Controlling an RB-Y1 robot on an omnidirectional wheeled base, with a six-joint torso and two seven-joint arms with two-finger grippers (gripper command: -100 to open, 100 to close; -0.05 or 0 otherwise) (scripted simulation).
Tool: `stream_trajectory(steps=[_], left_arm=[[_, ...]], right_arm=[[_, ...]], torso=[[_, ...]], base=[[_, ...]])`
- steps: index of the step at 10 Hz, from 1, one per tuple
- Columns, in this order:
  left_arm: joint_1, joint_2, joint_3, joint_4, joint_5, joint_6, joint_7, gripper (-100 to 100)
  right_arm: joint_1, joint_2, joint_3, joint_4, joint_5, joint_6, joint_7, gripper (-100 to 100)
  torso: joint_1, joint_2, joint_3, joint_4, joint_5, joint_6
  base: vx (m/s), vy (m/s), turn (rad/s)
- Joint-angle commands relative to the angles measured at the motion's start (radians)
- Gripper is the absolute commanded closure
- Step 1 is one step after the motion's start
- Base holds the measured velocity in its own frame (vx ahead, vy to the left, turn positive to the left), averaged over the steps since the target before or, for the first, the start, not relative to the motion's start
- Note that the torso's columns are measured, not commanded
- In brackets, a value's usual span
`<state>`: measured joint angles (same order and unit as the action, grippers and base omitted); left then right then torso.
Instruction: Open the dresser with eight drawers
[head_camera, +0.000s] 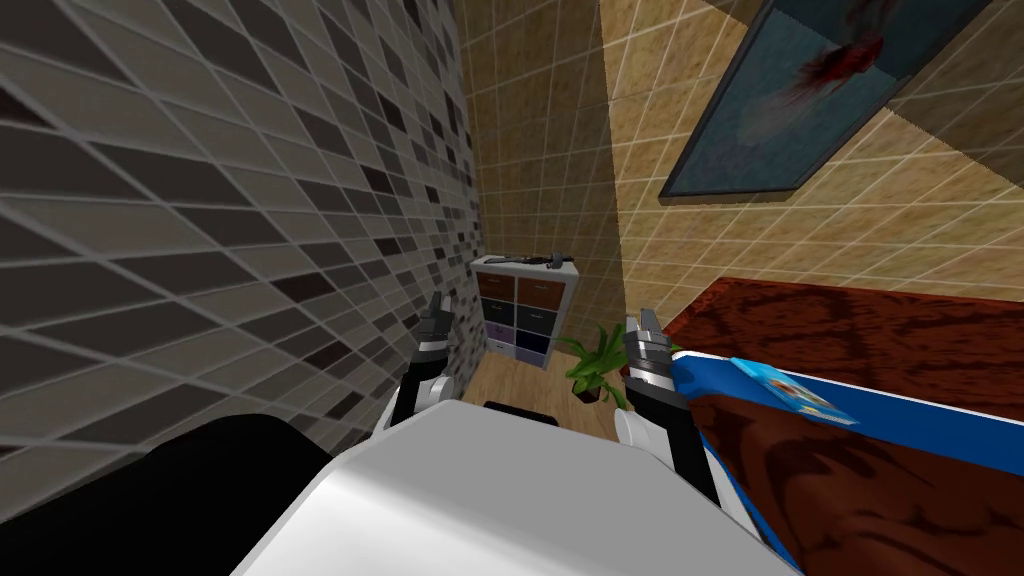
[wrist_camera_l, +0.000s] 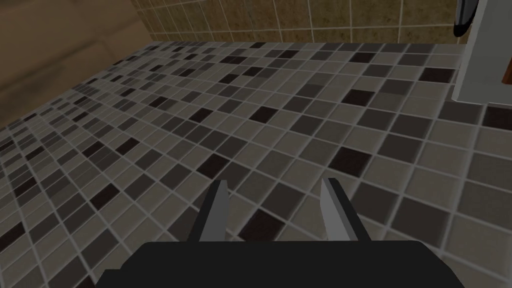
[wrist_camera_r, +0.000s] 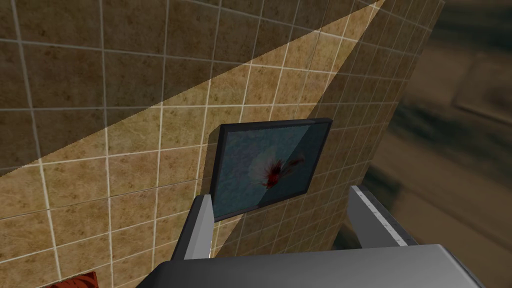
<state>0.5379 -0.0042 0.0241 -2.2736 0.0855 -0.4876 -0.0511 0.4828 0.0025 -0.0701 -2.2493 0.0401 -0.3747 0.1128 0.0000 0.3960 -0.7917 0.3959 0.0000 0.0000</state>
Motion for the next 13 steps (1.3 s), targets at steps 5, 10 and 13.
stream_trajectory(steps=[5,10,13], left_arm=[[-0.001,0.053,-0.001,-0.003,0.001,0.02,0.0,-100],[0.001,0.139,-0.009,-0.024,0.004,0.124,-0.003,-100],[0.003,0.156,-0.013,-0.046,0.007,0.189,-0.004,-100]], right_arm=[[0.0,0.0,0.0,0.0,0.0,0.0,0.0,0],[0.0,0.0,0.0,0.0,0.0,0.0,0.0,0],[0.0,0.0,0.0,0.0,0.0,0.0,0.0,0]], torso=[[-0.001,0.329,-0.659,0.328,0.0,0.0],[-0.002,0.339,-0.686,0.341,-0.001,0.0],[0.002,0.344,-0.683,0.343,0.001,0.0]], base=[[0.007,-0.009,-0.005],[0.075,-0.078,-0.033],[0.067,-0.081,-0.032]])
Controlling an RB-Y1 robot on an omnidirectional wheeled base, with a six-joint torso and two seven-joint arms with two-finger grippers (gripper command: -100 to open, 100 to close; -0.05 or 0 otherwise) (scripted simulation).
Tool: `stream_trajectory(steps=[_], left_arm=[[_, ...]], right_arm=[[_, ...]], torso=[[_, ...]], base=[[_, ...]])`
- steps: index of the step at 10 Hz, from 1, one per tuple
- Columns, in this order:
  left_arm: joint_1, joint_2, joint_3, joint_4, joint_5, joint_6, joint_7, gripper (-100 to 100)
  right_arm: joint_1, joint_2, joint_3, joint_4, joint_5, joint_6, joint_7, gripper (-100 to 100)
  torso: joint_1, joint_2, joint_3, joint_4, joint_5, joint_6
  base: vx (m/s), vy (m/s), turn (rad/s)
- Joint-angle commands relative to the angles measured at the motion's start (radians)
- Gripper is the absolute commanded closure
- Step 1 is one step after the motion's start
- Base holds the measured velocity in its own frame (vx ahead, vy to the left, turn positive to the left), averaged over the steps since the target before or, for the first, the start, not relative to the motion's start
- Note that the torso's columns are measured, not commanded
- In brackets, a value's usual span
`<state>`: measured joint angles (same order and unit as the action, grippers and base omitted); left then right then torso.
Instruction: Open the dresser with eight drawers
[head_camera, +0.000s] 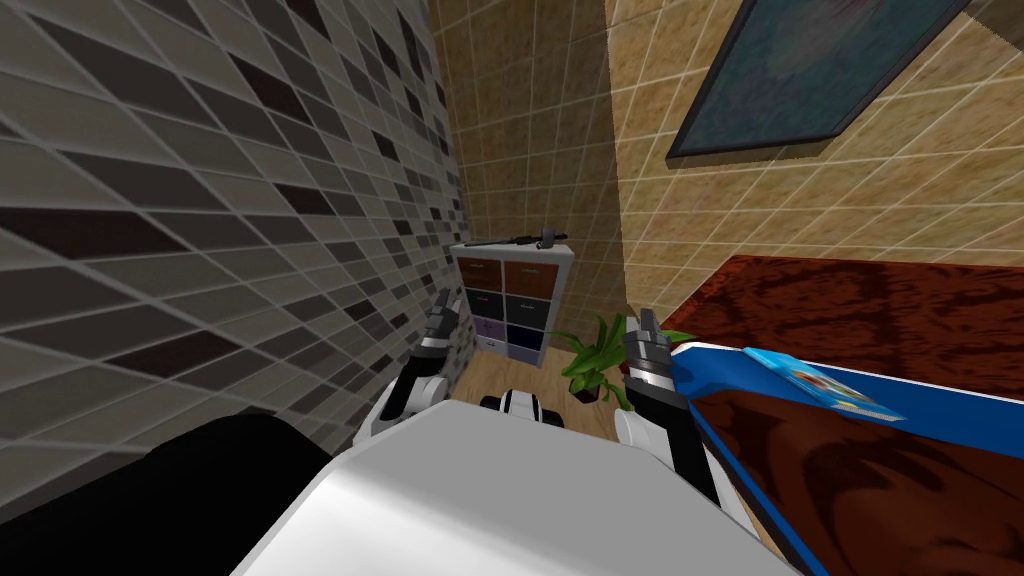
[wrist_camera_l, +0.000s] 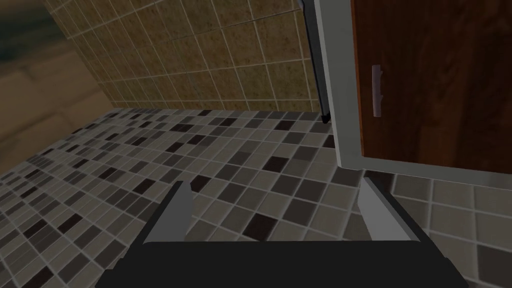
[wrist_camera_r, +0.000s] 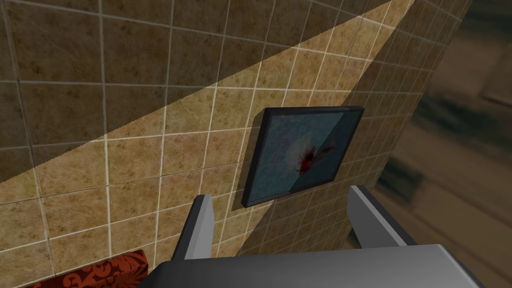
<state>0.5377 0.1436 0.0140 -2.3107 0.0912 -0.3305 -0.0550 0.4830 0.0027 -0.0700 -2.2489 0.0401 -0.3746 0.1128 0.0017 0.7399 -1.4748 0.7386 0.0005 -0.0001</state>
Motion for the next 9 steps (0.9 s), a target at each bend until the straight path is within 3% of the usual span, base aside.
stream_trajectory(steps=[1,9], left_arm=[[0.004,0.011,-0.005,-0.017,0.002,0.053,-0.001,-100],[0.01,-0.006,-0.015,-0.081,0.008,0.202,-0.005,-100]], right_arm=[[0.0,0.0,0.0,0.0,0.0,0.0,0.0,0],[0.0,0.0,0.0,0.0,0.0,0.0,0.0,0]], torso=[[-0.001,0.0,0.0,0.0,0.0,0.0],[-0.002,-0.001,-0.001,0.0,-0.001,0.0]], base=[[0.067,-0.088,-0.036],[0.072,-0.075,-0.031]])
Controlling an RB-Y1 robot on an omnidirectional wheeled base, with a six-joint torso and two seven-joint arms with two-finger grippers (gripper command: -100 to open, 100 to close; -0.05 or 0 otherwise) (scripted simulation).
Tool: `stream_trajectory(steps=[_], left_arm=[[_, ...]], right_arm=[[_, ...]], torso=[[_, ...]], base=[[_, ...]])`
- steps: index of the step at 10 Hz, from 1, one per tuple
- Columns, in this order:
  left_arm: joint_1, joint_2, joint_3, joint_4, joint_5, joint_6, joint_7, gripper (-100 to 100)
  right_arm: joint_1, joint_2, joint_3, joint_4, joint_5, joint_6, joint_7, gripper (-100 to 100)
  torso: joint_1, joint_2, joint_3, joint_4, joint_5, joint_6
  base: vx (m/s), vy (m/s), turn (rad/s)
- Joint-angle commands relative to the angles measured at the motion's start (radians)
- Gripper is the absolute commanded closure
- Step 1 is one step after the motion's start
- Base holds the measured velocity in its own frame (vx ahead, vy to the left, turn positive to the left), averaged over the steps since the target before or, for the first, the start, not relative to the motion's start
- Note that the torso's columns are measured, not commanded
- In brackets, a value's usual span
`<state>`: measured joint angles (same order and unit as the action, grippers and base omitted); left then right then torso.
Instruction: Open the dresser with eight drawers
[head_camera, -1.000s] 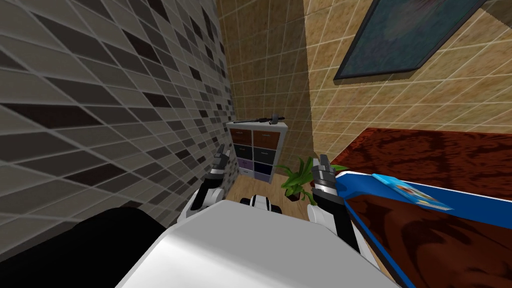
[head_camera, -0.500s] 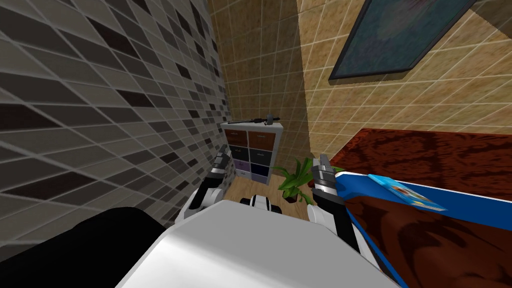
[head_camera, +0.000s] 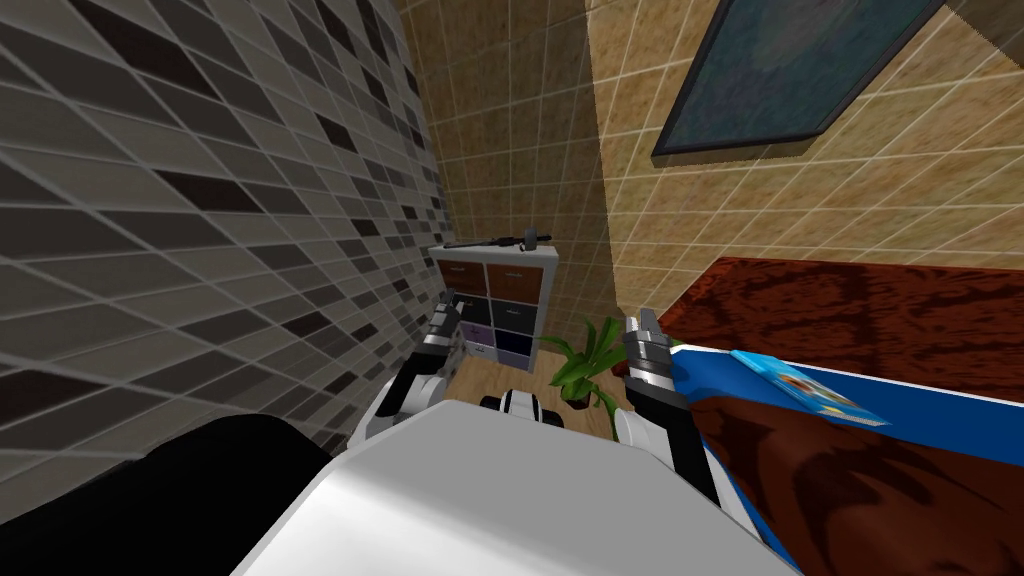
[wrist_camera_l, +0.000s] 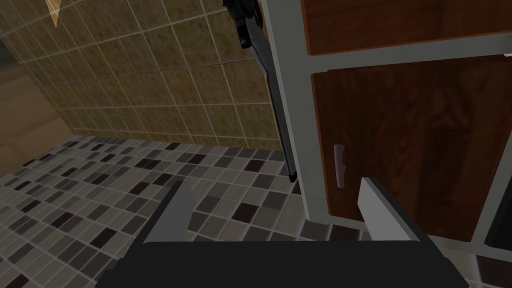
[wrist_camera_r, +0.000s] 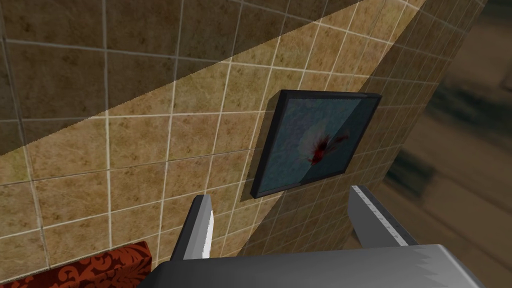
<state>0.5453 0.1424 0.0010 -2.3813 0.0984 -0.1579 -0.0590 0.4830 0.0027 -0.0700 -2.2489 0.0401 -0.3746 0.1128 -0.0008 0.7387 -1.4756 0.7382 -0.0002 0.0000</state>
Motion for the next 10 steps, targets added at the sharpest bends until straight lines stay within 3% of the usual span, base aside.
stream_trajectory(steps=[1,10], left_arm=[[0.003,-0.007,-0.003,-0.016,0.002,0.046,-0.001,-100],[0.016,-0.003,-0.015,-0.055,0.01,0.214,-0.006,-100]], right_arm=[[0.0,0.0,0.0,0.0,0.0,0.0,0.0,0],[0.0,0.0,0.0,0.0,0.0,0.0,0.0,0]], torso=[[0.001,0.0,0.0,0.0,0.0,0.0],[0.001,-0.002,-0.001,0.0,0.0,0.0]], base=[[0.056,-0.067,-0.026],[0.073,-0.068,-0.032]])
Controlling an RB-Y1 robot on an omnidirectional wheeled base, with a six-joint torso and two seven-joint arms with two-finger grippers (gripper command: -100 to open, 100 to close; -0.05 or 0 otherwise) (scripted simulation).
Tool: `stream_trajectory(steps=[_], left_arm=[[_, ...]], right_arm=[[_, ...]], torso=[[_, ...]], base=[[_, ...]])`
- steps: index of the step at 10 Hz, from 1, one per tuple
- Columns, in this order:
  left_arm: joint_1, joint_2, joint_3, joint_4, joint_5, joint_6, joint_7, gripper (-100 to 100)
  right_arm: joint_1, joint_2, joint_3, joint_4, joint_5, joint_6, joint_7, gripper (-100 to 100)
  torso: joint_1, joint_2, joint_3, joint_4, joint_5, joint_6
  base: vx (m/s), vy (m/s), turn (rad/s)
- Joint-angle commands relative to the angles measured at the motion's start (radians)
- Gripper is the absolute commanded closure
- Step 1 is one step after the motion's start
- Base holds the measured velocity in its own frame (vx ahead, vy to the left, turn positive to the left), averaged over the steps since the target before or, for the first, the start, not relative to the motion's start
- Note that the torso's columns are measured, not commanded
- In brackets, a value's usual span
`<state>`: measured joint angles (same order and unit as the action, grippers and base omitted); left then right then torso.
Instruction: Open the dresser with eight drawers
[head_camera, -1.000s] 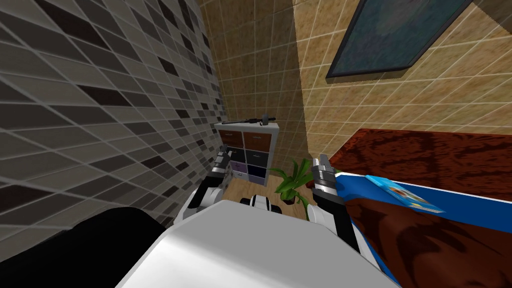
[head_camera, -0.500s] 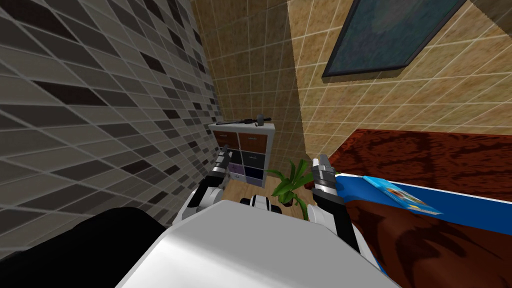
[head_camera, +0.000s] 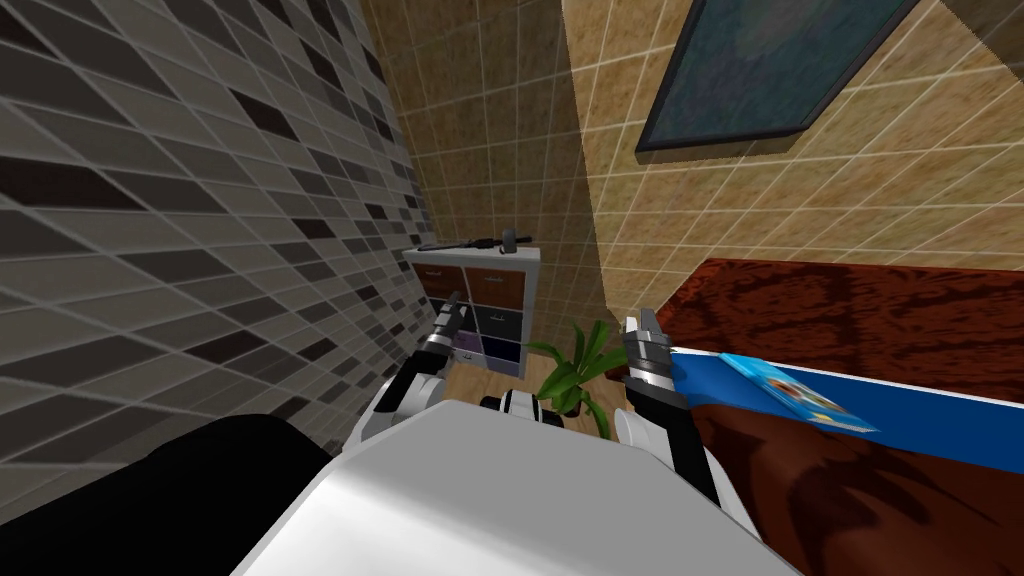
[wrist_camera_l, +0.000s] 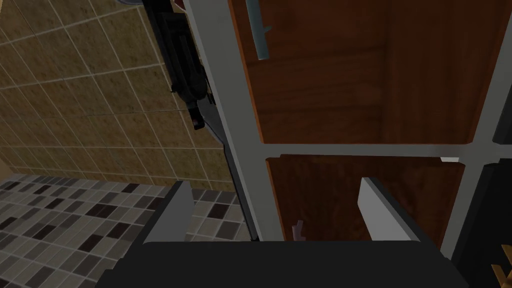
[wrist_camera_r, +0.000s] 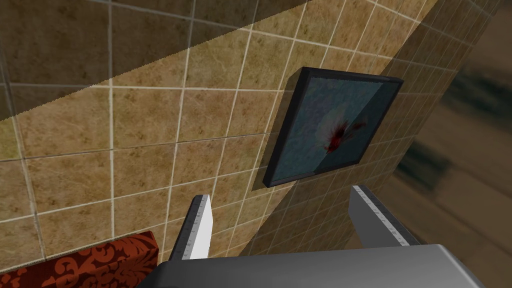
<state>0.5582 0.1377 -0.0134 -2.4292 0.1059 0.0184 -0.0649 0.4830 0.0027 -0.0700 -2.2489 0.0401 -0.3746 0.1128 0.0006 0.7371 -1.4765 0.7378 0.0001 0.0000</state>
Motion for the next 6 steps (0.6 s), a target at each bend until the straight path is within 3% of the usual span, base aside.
stream_trajectory(steps=[1,6], left_arm=[[0.005,0.001,-0.003,-0.012,0.004,0.06,-0.001,-100],[0.015,-0.022,-0.011,-0.051,0.009,0.171,-0.005,-100]], right_arm=[[0.0,0.0,0.0,0.0,0.0,0.0,0.0,0],[0.0,0.0,0.0,0.0,0.0,0.0,0.0,0]], torso=[[0.0,-0.001,-0.001,0.0,0.0,0.0],[0.0,0.002,0.001,0.0,0.0,0.0]], base=[[0.097,-0.086,-0.039],[0.085,-0.079,-0.037]])
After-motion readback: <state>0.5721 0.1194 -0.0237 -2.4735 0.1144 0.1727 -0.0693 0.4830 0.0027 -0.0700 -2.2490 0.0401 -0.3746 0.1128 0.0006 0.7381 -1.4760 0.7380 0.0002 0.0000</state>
